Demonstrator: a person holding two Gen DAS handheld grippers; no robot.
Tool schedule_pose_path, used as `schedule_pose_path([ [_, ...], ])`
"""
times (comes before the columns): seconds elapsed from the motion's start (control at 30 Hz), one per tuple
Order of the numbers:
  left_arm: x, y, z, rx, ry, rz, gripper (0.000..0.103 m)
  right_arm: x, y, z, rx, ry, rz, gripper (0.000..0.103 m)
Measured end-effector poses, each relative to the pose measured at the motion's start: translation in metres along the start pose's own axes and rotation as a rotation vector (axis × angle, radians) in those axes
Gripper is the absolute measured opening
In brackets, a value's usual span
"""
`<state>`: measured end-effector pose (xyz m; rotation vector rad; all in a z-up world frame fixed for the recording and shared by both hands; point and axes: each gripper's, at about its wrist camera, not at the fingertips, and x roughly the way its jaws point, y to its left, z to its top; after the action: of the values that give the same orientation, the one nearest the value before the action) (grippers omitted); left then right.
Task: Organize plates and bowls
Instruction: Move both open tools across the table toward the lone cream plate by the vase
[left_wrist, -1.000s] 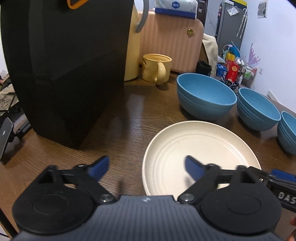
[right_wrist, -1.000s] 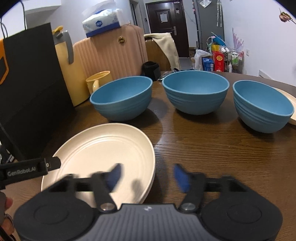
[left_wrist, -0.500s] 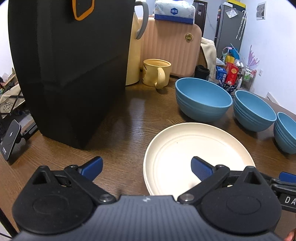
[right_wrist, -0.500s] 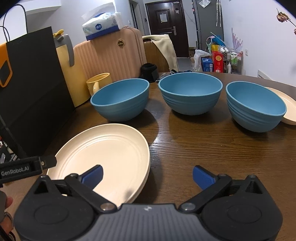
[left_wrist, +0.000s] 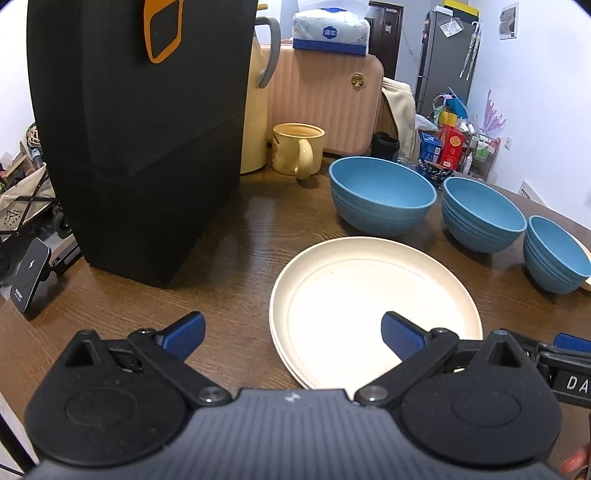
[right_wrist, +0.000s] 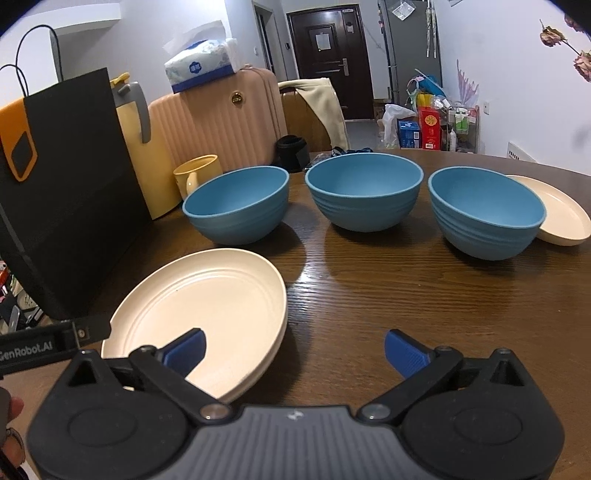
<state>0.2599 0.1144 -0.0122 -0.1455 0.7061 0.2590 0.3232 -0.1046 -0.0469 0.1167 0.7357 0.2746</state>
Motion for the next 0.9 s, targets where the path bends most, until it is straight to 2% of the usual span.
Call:
schedule_pose_path([
  [0.47,-0.032,-0.027,-0.014,0.052,-0.023,-0.023,0.103,-0.038,-0.021,-0.011,0.028,-0.035,-0.01,0.103],
  [0.9,-0.054,-0.074,-0.022,0.114,-0.048,-0.064,0.103,-0.071,-0.059,-0.018,0.073,-0.079,-0.041,0.103],
])
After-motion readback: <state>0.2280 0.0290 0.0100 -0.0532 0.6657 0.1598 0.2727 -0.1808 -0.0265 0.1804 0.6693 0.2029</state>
